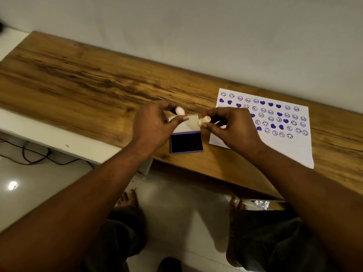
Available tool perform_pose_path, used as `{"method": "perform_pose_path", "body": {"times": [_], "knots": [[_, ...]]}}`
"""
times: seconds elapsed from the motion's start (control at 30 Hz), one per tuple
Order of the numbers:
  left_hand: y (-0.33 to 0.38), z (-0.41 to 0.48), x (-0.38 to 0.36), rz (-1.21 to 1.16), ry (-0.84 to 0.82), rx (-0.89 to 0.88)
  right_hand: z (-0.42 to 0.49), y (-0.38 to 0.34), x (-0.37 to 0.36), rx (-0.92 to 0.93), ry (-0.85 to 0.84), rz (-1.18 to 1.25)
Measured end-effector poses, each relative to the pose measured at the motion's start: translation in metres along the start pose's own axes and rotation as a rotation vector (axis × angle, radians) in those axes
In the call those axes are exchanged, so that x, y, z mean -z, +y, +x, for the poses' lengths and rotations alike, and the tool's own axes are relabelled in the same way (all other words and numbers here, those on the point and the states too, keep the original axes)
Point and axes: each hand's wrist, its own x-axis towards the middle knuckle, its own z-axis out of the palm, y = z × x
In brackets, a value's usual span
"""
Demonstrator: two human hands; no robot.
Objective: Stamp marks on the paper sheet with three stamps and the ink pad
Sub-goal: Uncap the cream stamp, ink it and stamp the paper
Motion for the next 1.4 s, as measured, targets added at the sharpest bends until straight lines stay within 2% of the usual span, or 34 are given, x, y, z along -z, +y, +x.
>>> {"method": "perform_pose_path", "body": {"times": [0.17,0.47,0.83,1.13,1.23,1.4], "knots": [[-0.01,0.008,0.001,-0.04,0.114,0.034,-0.009,0.0,-0.023,0.096,-0.134,-0.18],[-0.018,0.008,0.001,-0.028,0.15,0.063,-0.011,-0.006,-0.038,0.157,-0.129,-0.319],[-0.011,0.008,0.003,-0.053,0.159,0.077,-0.016,-0.004,-0.044,0.162,-0.075,-0.355],[-0.005,0.005,-0.003,-0.002,0.148,0.018,-0.017,-0.004,-0.035,0.176,-0.047,-0.281],[-0.002,0.006,-0.005,-0.035,0.153,-0.005,-0.014,-0.005,-0.012,0.134,0.028,-0.144],[0.012,0.006,-0.024,-0.044,0.092,-0.059,-0.014,0.022,0.05,-0.055,0.154,-0.089]]}}
